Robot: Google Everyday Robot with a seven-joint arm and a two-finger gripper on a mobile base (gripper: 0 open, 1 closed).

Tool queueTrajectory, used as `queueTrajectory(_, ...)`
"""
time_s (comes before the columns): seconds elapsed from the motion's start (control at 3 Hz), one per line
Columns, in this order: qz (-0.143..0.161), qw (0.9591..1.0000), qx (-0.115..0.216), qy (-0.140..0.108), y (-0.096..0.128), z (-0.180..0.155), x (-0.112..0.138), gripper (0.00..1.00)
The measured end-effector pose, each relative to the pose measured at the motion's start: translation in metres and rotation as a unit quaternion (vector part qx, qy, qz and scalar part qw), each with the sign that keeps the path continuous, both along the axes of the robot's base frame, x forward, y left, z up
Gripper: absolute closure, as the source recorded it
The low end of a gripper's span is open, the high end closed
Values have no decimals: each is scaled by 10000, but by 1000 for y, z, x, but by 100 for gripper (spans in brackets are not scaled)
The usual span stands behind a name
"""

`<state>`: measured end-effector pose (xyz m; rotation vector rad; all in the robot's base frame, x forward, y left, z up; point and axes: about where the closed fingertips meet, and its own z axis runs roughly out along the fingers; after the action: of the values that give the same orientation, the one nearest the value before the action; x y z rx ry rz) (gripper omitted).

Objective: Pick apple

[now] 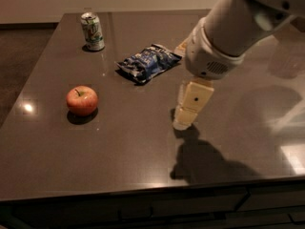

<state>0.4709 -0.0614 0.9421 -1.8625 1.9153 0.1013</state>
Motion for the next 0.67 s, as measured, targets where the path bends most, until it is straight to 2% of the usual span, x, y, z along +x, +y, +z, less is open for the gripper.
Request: queueTrajectory(0.67, 65, 9984, 338, 443, 84, -39, 37, 0)
